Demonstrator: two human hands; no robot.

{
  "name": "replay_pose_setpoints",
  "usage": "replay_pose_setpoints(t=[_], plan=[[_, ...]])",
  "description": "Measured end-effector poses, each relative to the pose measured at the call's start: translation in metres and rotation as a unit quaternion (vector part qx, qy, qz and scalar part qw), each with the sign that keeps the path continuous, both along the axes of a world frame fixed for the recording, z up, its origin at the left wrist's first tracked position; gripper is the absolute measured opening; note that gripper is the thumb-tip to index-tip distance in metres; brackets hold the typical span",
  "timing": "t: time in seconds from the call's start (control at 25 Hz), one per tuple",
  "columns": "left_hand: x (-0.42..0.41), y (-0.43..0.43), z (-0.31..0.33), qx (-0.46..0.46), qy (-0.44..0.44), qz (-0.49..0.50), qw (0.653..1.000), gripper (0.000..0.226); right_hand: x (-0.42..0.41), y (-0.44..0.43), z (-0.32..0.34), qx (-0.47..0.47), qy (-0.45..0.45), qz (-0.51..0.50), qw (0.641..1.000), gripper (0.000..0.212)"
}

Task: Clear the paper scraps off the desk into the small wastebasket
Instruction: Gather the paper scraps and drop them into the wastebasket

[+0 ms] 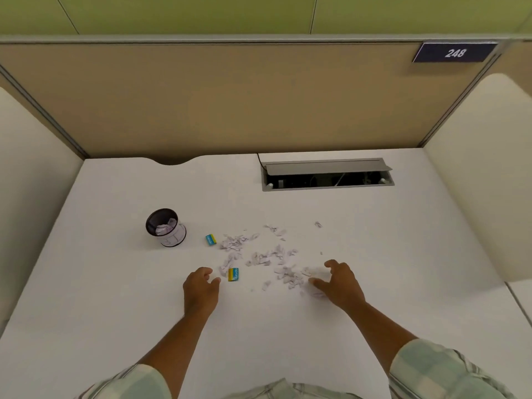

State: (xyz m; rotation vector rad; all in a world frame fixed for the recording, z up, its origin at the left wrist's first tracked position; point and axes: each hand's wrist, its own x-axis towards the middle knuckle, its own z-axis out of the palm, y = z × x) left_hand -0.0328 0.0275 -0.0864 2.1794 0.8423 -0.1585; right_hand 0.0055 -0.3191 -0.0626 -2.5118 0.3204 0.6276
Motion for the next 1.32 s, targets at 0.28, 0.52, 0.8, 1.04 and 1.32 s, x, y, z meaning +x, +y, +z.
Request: replay_pose_setpoints(t=[0.28,0.52,0.8,1.04,1.32], plan=[[0.022,0.001,0.0,0.006,0.018,-0.043,0.999,0.039,-0.01,0.018,-0.018,-0.043,0.008,0.086,0.995,0.044],[0.038,0.006,-0.005,0.031,0.028,-0.134,0.99,0.032,0.013,0.036,-0.013,0.011,-0.053,0.031,0.998,0.027],[0.046,0.0,-0.001,0.042,-0.002,-0.148,0.988,0.052,0.069,0.08,-0.005,0.057,-0.106,0.032,0.992,0.029],[0.079,-0.009,0.005,0.099,0.075,-0.273,0.954,0.081,0.122,0.102,-0.005,-0.015,-0.051,0.099,0.994,0.042],[0.096,-0.011,-0.008,0.082,0.078,-0.299,0.947,0.039,0.12,0.149,-0.019,-0.103,0.014,0.273,0.956,0.09]])
